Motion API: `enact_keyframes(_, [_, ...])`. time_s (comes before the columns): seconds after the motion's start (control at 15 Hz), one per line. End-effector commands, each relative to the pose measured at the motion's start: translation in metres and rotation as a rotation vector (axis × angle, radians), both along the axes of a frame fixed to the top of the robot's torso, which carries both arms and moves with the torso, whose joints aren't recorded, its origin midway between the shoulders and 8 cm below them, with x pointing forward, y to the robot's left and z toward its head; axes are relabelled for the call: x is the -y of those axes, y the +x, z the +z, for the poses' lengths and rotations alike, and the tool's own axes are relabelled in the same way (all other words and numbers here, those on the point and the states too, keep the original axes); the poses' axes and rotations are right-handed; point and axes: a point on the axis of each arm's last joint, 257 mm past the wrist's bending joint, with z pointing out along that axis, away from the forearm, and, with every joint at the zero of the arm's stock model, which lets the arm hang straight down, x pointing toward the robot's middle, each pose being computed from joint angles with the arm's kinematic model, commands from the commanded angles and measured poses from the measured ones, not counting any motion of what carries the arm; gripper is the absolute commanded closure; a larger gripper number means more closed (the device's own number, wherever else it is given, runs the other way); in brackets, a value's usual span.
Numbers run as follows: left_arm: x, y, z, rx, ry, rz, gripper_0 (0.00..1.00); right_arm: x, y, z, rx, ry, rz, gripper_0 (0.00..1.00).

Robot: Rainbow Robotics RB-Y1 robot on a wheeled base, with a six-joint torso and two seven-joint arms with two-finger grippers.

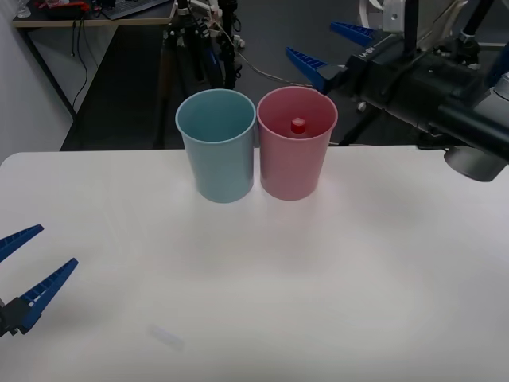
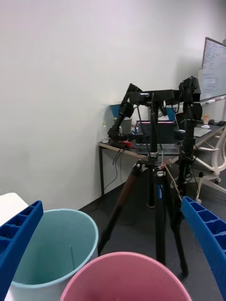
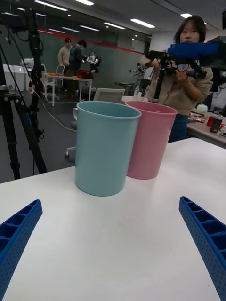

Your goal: Grasp the object on the table and drop it into the matching bin: aluminum can to the light blue bin, PET bottle to the pink bin.

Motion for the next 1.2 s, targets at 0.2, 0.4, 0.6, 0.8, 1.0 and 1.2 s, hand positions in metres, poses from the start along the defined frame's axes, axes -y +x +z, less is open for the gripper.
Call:
enact_keyframes(0.2, [0.0, 0.0, 0.0, 0.0, 0.0, 0.0, 0.0, 0.011, -0.041, -0.005, -0.06, 0.052, 0.055, 0.0])
enact_keyframes(0.4, [0.0, 0.0, 0.0, 0.0, 0.0, 0.0, 0.0, 0.024, -0.069, -0.012, -0.064, 0.07, 0.085, 0.0])
enact_keyframes(0.6, [0.0, 0.0, 0.0, 0.0, 0.0, 0.0, 0.0, 0.043, -0.091, -0.028, -0.08, 0.069, 0.069, 0.0])
enact_keyframes(0.8, [0.0, 0.0, 0.0, 0.0, 0.0, 0.0, 0.0, 0.064, -0.111, -0.045, -0.121, 0.075, 0.046, 0.0])
enact_keyframes(1.0, [0.0, 0.0, 0.0, 0.0, 0.0, 0.0, 0.0, 0.086, -0.13, -0.057, -0.143, 0.068, 0.012, 0.0])
enact_keyframes(1.2, [0.0, 0.0, 0.0, 0.0, 0.0, 0.0, 0.0, 0.105, -0.155, -0.074, -0.174, 0.049, -0.016, 0.0])
